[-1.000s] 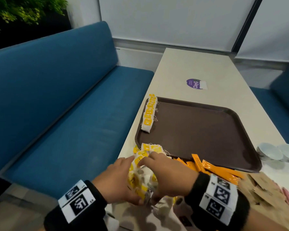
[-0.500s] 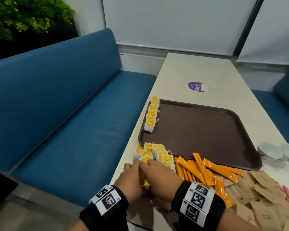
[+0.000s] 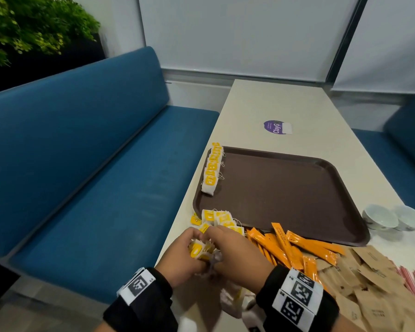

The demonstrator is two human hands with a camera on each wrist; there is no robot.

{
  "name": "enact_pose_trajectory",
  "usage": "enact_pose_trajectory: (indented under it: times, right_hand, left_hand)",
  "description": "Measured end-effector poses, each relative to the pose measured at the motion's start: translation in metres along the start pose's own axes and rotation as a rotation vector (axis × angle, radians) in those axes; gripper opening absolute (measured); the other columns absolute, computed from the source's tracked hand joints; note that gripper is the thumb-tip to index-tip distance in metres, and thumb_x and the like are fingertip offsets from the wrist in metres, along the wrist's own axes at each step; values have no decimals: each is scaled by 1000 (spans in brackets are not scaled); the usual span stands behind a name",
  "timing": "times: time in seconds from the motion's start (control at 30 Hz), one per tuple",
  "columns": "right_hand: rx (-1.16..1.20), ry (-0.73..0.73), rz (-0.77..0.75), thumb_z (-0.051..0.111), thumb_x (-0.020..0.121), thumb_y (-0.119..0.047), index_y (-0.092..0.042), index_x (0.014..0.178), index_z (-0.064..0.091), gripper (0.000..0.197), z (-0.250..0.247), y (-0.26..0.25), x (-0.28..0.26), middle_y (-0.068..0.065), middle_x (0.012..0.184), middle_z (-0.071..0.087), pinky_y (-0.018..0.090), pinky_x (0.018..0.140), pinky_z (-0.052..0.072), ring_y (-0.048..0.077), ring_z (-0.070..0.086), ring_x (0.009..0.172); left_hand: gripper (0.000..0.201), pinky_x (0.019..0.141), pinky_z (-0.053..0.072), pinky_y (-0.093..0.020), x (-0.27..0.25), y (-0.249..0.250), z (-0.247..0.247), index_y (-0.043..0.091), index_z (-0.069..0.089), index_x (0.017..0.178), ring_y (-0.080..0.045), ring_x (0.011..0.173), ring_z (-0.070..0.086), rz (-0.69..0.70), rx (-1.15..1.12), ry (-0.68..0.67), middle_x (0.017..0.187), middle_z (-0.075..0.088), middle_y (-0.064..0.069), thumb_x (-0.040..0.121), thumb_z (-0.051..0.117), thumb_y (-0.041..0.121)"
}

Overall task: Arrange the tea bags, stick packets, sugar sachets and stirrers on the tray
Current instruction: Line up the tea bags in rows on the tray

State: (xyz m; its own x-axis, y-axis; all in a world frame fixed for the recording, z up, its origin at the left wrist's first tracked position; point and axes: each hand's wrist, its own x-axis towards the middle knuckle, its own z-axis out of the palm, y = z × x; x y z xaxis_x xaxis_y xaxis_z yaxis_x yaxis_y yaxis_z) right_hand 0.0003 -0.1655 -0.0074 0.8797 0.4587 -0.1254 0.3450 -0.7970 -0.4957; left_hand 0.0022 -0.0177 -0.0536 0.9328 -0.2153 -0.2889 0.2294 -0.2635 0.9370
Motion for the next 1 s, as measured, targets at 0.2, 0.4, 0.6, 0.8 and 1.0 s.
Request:
enact_pose_trajectory:
  times: [0.2,0.4,0.6,0.8,1.0]
  right_hand:
    - [138,82,2,72,75,-13,-21,117,56,46,-19,0,4,-3,110,53,26,82,43,14,50,101]
    - [136,170,-21,72,76,-10,-21,111,61,38,-46,2,13,-11,96,48,5,66,35,4,46,89]
    - [179,164,-35,72,75,-5,-18,107,65,36,-64,1,18,-9,96,57,21,76,51,7,55,88]
    - [362,226,58,73,77,-5,-22,98,63,29,-73,13,21,-9,85,63,7,64,46,0,59,75]
    - [855,285,165,41,100,-11,-13,110,56,18,-75,6,26,-3,84,51,8,58,45,-4,56,62]
  left_hand:
    - [43,44,45,-22,4,18,-2,18,48,91,-10,51,54,12,-173,3,77,59,-6,52,59,3]
    - [44,52,52,-27,14,39,0,19,51,97,-14,61,61,2,-430,-79,80,63,-1,56,63,5]
    - [38,52,54,-29,25,46,10,16,56,100,-14,59,64,-20,-634,-108,78,65,-3,66,73,10]
    - [26,37,49,-20,34,50,16,12,60,100,-20,58,65,-101,-843,-54,72,65,-11,74,64,13]
    - [37,38,50,-21,35,55,22,14,61,107,-20,61,66,-132,-862,-124,77,67,-11,70,67,16]
